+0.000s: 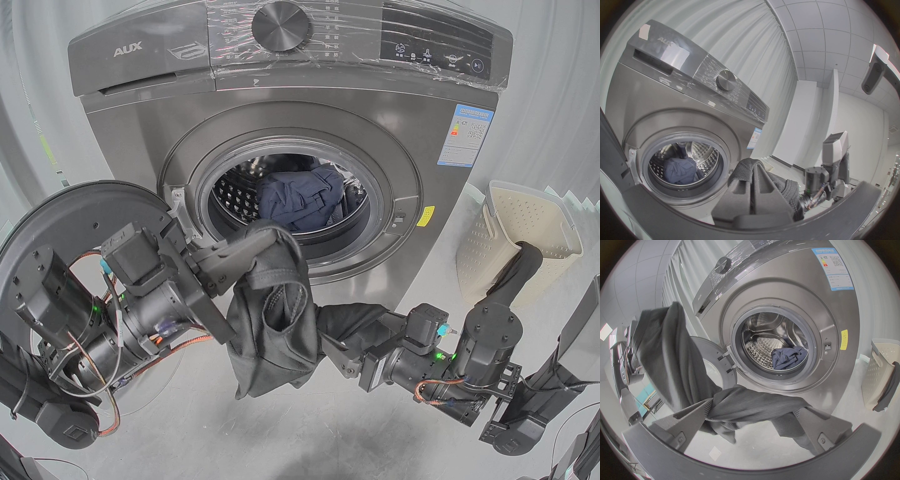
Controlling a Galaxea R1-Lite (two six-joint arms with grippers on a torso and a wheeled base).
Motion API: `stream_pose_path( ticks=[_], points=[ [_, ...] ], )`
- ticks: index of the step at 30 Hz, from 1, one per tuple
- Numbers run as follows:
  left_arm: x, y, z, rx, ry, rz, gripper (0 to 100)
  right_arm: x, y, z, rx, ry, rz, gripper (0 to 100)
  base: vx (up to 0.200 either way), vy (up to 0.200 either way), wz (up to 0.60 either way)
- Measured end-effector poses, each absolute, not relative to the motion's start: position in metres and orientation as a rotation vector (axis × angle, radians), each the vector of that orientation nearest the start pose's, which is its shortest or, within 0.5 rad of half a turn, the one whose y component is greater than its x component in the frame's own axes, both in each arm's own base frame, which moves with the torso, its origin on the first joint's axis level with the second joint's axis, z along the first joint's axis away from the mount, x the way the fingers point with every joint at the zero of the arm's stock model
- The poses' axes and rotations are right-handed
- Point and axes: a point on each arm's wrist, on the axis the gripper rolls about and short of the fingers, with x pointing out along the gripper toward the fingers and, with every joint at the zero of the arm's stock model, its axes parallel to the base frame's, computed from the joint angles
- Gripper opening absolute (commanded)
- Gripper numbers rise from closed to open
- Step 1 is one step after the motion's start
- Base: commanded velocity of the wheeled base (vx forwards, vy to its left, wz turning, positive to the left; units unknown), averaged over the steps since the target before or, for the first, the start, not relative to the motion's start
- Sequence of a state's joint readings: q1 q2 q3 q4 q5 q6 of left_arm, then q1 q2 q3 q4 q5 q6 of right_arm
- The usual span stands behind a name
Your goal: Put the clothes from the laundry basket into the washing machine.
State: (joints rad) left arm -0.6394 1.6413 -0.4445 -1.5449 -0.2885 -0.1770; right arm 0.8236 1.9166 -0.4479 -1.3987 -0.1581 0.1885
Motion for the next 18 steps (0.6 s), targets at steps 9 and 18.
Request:
stream_pose_path(
  ticks=[9, 18],
  points=[
    [0.216, -0.155, 0.205, -0.241, -0.31, -0.846, 0, 0.202, 0.21, 0.101, 0.124, 0.164, 0.648, 100, 0.0, 0.0, 0.0],
    [0.221, -0.156, 0.206, -0.242, -0.317, -0.834, 0, 0.199, 0.21, 0.097, 0.118, 0.177, 0.654, 100, 0.0, 0.0, 0.0]
  ],
)
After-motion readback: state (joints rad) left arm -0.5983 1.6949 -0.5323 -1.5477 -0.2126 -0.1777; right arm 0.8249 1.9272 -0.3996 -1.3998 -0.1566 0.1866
